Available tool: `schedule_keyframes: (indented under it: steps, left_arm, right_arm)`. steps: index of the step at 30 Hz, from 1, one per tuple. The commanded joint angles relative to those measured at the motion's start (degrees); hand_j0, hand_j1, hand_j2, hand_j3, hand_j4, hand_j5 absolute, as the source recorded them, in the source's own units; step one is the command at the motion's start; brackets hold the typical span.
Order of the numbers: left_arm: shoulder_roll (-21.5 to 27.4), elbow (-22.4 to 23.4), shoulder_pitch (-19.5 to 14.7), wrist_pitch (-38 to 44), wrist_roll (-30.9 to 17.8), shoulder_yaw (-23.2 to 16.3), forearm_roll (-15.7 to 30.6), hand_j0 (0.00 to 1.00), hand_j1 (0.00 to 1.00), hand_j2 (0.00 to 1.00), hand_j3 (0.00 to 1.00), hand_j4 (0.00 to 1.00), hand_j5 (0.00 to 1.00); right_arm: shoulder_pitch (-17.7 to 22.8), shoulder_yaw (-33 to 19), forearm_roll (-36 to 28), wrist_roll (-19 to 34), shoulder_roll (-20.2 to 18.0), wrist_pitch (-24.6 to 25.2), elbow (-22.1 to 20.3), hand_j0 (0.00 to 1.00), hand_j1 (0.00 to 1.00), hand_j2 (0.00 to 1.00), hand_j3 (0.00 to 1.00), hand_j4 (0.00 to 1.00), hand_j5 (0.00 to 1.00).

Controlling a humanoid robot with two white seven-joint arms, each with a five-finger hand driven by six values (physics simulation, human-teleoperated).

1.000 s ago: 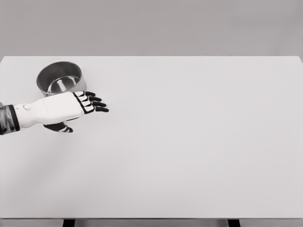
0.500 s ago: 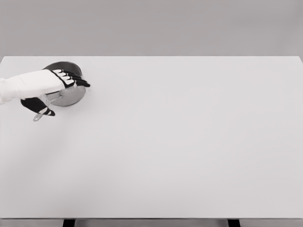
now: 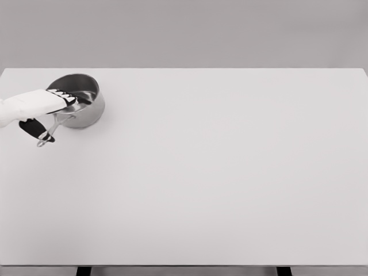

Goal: Rotate pot handle

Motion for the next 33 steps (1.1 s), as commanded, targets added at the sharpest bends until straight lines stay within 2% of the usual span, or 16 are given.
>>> schedule_keyframes:
  steps: [1,6,20,28,33]
  left_arm:
    - [-0.08,1.15,0.0,0.09,0.58,-0.01,-0.33,1.0,1.0,1.0,1.0,1.0,1.0]
    - [-0.52,2.64,-0.18,0.09,0.58,-0.54,-0.41,1.0,1.0,1.0,1.0,1.0,1.0]
    - [-0.52,12.66,-2.64,0.09,1.46,-0.62,-0.5,1.0,1.0,1.0,1.0,1.0,1.0]
    - [-3.51,18.28,-4.66,0.26,3.83,-1.59,-4.46,1.0,1.0,1.0,1.0,1.0,1.0]
    - [-4.48,20.22,-6.68,0.44,4.09,-2.38,-4.55,1.0,1.0,1.0,1.0,1.0,1.0]
  right_arm:
    - [0.0,0.0,-0.02,0.02,-0.01,-0.02,0.01,1.0,1.0,1.0,1.0,1.0,1.0]
    - [0.0,0.0,-0.02,0.02,-0.01,-0.02,0.01,1.0,1.0,1.0,1.0,1.0,1.0]
    - [0.0,0.09,-0.02,0.02,-0.01,-0.02,0.01,1.0,1.0,1.0,1.0,1.0,1.0]
    - [0.0,0.0,-0.02,0.02,-0.01,-0.02,0.01,1.0,1.0,1.0,1.0,1.0,1.0]
    - [0.0,0.0,-0.02,0.02,-0.01,-0.02,0.01,1.0,1.0,1.0,1.0,1.0,1.0]
